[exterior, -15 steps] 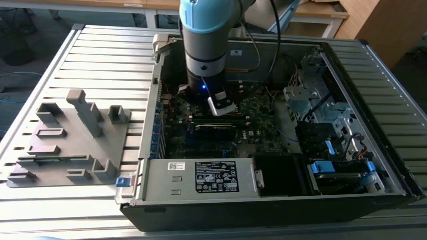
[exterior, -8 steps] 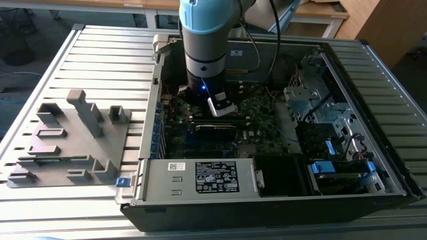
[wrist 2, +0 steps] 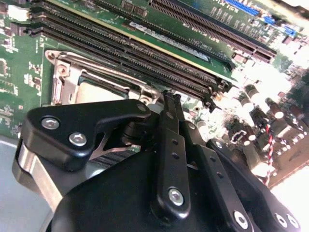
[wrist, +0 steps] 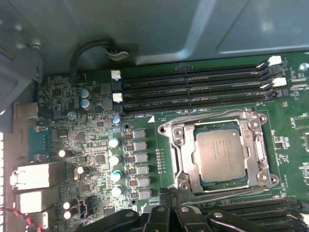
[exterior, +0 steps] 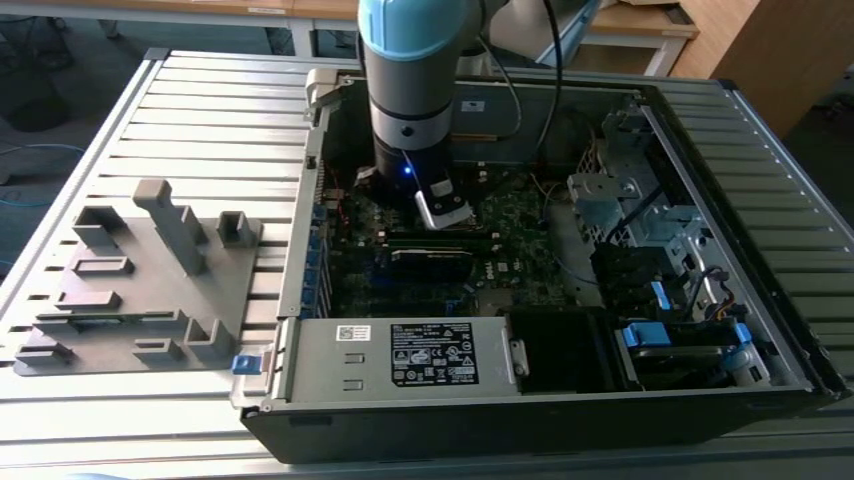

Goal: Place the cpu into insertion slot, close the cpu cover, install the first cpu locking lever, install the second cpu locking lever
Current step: 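Install the second cpu locking lever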

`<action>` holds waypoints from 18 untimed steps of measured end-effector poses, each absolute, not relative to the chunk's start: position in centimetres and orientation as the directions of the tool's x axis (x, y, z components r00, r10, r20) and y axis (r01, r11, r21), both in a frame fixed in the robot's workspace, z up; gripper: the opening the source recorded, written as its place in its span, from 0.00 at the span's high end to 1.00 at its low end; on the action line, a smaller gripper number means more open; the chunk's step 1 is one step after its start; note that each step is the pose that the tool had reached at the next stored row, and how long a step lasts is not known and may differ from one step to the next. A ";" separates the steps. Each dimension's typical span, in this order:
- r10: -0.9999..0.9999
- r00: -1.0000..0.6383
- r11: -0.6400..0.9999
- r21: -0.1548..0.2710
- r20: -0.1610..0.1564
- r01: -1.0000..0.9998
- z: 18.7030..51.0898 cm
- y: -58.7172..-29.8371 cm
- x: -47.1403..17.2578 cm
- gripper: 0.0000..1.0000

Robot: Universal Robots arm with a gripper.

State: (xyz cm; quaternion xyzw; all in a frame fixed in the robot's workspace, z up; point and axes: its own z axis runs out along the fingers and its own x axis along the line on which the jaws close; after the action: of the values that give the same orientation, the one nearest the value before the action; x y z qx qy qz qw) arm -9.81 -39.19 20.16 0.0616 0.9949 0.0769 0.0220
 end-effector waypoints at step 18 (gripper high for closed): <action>0.126 -0.991 0.981 0.154 -0.034 0.119 22.0 -39.2 -9.1 0.89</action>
State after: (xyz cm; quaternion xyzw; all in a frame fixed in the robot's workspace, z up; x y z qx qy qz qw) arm -9.10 -39.19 21.98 0.0616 0.9950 0.0761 0.0220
